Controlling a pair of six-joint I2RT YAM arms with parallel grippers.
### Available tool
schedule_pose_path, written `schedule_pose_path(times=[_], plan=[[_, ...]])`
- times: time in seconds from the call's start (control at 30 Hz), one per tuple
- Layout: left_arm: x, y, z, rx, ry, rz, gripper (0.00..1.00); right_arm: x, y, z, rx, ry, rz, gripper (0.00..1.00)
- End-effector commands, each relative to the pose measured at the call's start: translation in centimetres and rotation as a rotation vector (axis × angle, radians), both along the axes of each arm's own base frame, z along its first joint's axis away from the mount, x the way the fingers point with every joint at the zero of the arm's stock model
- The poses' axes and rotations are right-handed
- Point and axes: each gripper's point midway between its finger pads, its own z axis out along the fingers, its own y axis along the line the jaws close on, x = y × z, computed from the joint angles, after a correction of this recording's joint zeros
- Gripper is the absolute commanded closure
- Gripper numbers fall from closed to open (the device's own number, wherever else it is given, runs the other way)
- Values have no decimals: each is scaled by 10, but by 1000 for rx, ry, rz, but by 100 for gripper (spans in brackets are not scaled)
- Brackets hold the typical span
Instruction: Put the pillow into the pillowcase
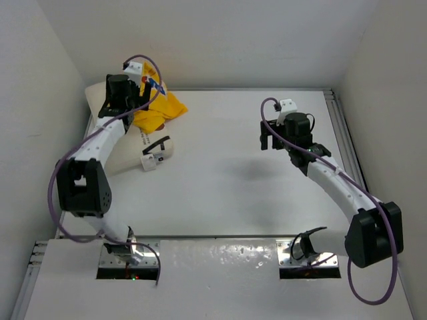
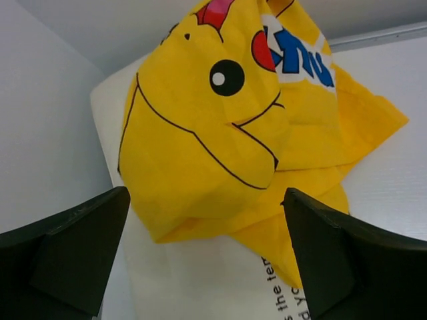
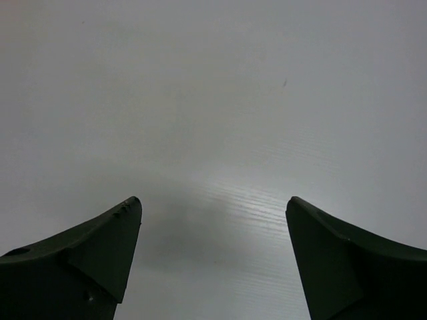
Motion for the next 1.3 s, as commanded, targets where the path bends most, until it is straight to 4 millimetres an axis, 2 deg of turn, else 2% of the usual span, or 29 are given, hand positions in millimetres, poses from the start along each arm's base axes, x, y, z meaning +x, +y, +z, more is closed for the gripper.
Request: schedule_pose_path(times=[0.0, 0.07, 0.1, 0.23, 0.27, 0.33, 0.37, 0.4, 0.43, 0.47, 0.53, 0.57, 0.6, 0.63, 0.67, 0.7, 0.73, 0.77, 0.8, 0.83, 0.87, 0.9, 0.97, 1.0, 1.03, 1.13, 1.2, 1.23, 1.27], plan=[[25, 4, -19, -53, 45, -8, 0, 9, 25, 23, 65, -60, 68, 13], [40, 4, -21, -27, 22, -22, 0, 8, 29, 19, 74, -56, 74, 13], [51, 5, -34, -6, 31, -30, 0, 6, 34, 16, 82, -46, 77, 13], [82, 7, -44, 61, 2, -63, 0, 1, 40, 9, 113, -40, 61, 14], [88, 7, -54, 79, 14, -75, 0, 0, 42, 8, 124, -42, 50, 15], [95, 5, -53, 119, -6, -110, 19, -4, 44, 3, 134, -35, 41, 22], [98, 3, -54, 148, -7, -138, 65, -6, 46, 4, 139, -36, 37, 26], [100, -1, -52, 153, -12, -169, 89, -8, 47, 3, 140, -34, 39, 34], [102, -9, -50, 164, -13, -188, 100, -9, 49, 3, 138, -37, 43, 39], [102, -17, -43, 175, -18, -208, 100, -12, 52, 5, 137, -42, 54, 43], [100, -52, -29, 168, -10, -315, 100, -15, 54, 7, 131, -50, 67, 55], [86, -71, -29, 136, 49, -378, 100, -16, 57, 11, 122, -62, 85, 59], [84, -112, 2, 90, 7, -506, 100, -18, 60, 13, 122, -66, 105, 62], [63, -134, -1, 37, 101, -590, 100, -18, 63, 18, 120, -78, 123, 63], [51, -159, 11, -6, 127, -680, 100, -15, 67, 28, 135, -110, 137, 63], [35, -205, 60, -61, 56, -873, 100, -15, 72, 40, 155, -139, 164, 62], [17, -225, 73, -97, 70, -968, 100, -16, 76, 46, 165, -154, 184, 58], [-14, -249, 78, -175, 128, -1106, 100, -16, 77, 53, 167, -172, 203, 57], [-31, -265, 92, -207, 125, -1175, 100, -17, 78, 70, 178, -211, 217, 55], [-41, -273, 118, -233, 89, -1216, 100, -18, 79, 78, 181, -228, 231, 51], [-53, -281, 125, -326, 119, -1232, 100, -17, 75, 87, 179, -250, 229, 38], [-57, -284, 131, -369, 124, -1223, 100, -20, 72, 103, 188, -282, 227, 32], [-51, -284, 135, -458, 139, -1140, 100, -21, 61, 118, 184, -317, 206, 17], [-48, -285, 134, -474, 140, -1115, 100, -23, 60, 127, 195, -331, 218, 12], [-44, -285, 131, -480, 143, -1091, 100, -24, 53, 137, 199, -357, 213, 8], [-36, -289, 126, -482, 132, -1061, 98, -26, 50, 142, 192, -331, 227, 4], [-25, -286, 117, -527, 140, -987, 77, -24, 49, 141, 202, -303, 215, 4], [-10, -279, 99, -539, 142, -923, 56, -19, 50, 131, 204, -274, 211, 4], [-2, -273, 88, -539, 149, -878, 48, -17, 51, 124, 203, -255, 207, 4]])
